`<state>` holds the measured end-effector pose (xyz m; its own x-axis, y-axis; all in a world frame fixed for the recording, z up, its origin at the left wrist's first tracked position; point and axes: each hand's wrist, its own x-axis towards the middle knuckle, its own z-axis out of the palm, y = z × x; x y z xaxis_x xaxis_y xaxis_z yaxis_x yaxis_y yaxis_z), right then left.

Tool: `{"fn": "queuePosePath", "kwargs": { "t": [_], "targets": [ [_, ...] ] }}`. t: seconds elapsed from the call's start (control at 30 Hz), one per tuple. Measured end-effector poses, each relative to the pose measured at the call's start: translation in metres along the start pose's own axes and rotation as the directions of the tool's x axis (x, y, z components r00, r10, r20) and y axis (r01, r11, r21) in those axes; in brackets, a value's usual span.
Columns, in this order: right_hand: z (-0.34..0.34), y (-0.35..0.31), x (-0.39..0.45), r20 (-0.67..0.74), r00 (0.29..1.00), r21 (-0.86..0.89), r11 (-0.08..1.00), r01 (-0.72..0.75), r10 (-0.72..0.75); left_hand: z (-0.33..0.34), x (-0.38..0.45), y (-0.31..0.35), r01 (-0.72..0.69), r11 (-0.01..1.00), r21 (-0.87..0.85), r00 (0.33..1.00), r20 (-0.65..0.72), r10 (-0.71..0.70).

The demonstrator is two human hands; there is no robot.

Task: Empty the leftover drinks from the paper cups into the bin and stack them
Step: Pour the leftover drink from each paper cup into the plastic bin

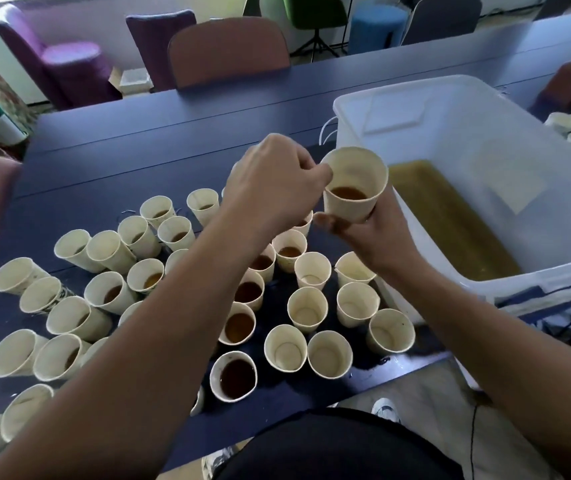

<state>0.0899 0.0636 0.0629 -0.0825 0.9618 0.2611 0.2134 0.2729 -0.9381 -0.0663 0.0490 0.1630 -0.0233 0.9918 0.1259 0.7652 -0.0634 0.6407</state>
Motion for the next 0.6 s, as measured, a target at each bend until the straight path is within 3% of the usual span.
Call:
{"fn": "queuePosePath", "kwargs": {
  "t": [0.13,0.23,0.37,0.6],
  "targets": [
    [-0.043,-0.012,0.018,-0.065,0.996,-0.096,0.994,0.055,-0.062,0.006,0.011,0.025,-0.123,0.978,-0.169,0.992,-0.039,0.118],
    [-0.076,-0.013,0.022,-0.079,0.996,-0.121,0.992,0.034,-0.043,0.018,0.016,0.034,-0.157,0.966,-0.204,0.987,0.004,0.161],
    [-0.118,-0.001,0.029,-0.066,0.997,-0.471,0.882,-0.002,-0.033,0.042,0.013,0.037,-0.153,0.981,-0.116,0.972,0.161,0.17],
    [-0.159,0.03,0.024,-0.098,0.984,-0.6,0.78,-0.179,0.151,0.09,0.007,0.035,-0.181,0.983,0.039,0.923,0.351,0.156]
  ]
}}
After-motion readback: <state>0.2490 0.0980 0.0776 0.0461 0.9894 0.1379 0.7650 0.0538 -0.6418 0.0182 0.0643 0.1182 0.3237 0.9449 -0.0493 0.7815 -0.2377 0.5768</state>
